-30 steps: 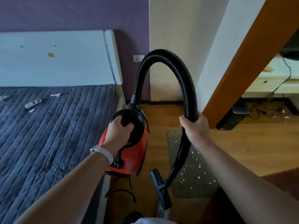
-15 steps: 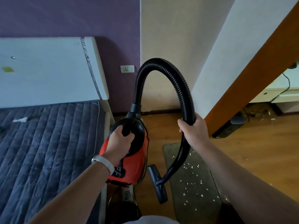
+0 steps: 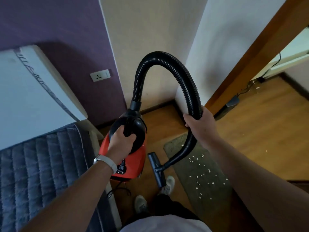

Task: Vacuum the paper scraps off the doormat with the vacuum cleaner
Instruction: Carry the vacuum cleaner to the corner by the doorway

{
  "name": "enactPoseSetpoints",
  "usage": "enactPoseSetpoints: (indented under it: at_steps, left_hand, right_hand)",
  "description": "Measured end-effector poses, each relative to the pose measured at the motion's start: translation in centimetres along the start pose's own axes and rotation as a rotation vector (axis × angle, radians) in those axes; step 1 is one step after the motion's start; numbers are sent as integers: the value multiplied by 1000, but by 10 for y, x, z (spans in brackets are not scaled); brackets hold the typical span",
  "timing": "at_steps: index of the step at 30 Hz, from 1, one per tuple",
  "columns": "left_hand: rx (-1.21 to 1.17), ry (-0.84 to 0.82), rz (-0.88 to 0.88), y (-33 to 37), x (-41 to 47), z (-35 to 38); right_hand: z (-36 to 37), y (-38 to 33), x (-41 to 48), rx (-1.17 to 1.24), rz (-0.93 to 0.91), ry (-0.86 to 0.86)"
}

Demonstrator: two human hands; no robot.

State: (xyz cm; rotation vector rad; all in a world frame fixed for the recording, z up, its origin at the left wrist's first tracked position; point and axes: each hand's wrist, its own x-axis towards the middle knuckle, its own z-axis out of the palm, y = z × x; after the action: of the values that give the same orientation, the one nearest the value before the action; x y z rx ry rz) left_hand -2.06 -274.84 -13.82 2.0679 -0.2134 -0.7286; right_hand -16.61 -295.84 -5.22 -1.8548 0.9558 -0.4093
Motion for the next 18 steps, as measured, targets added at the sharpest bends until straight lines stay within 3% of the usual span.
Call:
enactPoseSetpoints:
  at_steps: [12,18]
  left_hand:
    - [126,-43,-19,49,101,54]
    - [192,-39,1,60,167,86]
  right_hand:
    - [3,35,120,193,104,-24]
    - [15,63,195,178,171,-36]
